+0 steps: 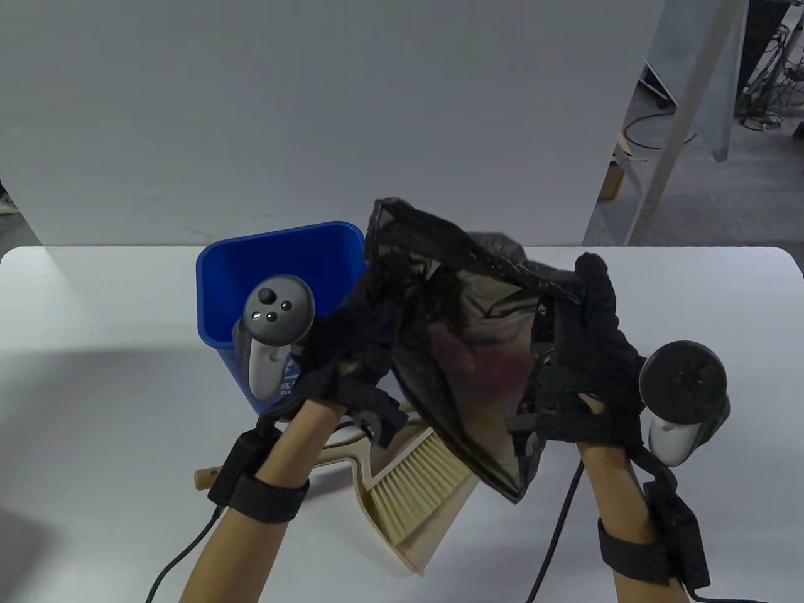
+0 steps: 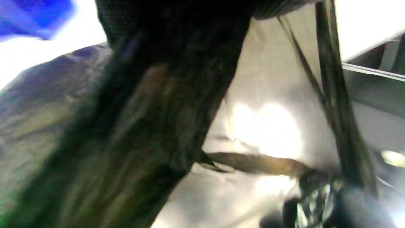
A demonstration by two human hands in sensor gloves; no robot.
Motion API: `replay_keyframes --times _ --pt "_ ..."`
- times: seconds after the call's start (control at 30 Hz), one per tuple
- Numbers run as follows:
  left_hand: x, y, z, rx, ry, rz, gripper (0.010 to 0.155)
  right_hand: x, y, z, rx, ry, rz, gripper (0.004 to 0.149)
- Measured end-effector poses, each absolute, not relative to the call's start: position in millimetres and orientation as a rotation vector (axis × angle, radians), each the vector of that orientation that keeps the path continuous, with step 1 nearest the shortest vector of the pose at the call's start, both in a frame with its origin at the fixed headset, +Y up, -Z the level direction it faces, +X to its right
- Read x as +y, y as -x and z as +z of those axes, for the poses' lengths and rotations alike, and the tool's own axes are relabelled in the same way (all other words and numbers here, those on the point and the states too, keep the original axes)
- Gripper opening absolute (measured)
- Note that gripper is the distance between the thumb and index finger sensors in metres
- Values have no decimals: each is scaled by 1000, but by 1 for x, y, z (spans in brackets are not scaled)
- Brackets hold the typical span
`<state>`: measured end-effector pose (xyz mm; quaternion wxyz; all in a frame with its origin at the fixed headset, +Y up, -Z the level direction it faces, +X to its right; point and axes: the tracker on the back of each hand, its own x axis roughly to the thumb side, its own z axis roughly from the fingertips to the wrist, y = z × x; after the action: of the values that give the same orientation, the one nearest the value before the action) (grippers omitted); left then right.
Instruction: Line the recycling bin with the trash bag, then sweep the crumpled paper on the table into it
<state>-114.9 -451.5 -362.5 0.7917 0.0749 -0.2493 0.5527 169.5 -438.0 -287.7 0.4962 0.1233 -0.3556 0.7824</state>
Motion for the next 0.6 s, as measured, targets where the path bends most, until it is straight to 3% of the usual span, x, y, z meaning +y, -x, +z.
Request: replay_keyframes --times 0.07,0.13,0.2,0.23,0.27,0.33,0.37,0.4,0.43,0.5,0.6 --pt "-425 112 -333 -676 -308 1170 59 -412 -155 -252 -1124 -434 1911 54" --pt "-417 114 -309 -714 -463 1118 57 -406 -141 -218 -1424 -551 1934 53" --pt "-424 116 -295 -679 -702 975 56 -418 -131 -203 -1698 -605 1989 52" --pt "-435 117 -296 -598 -859 859 56 -433 -128 -207 -1865 -536 2088 50" --pt "-445 119 -304 -512 -943 726 55 -445 -131 -219 -1888 -417 2213 49" --pt "-470 122 -340 -296 -678 485 52 -475 -146 -270 -1506 -139 2518 46" --pt "-493 130 -366 -273 -276 444 47 -500 -164 -310 -946 68 2651 45" --pt "-515 140 -377 -331 -111 592 47 -523 -180 -329 -530 83 2646 44" --pt "-530 149 -378 -316 -106 706 47 -540 -190 -336 -367 20 2547 43" --pt "-562 172 -378 -191 -312 1008 44 -577 -205 -335 -679 154 2093 42" --pt "-586 192 -379 -154 -240 976 43 -595 -210 -336 -598 183 2197 42"
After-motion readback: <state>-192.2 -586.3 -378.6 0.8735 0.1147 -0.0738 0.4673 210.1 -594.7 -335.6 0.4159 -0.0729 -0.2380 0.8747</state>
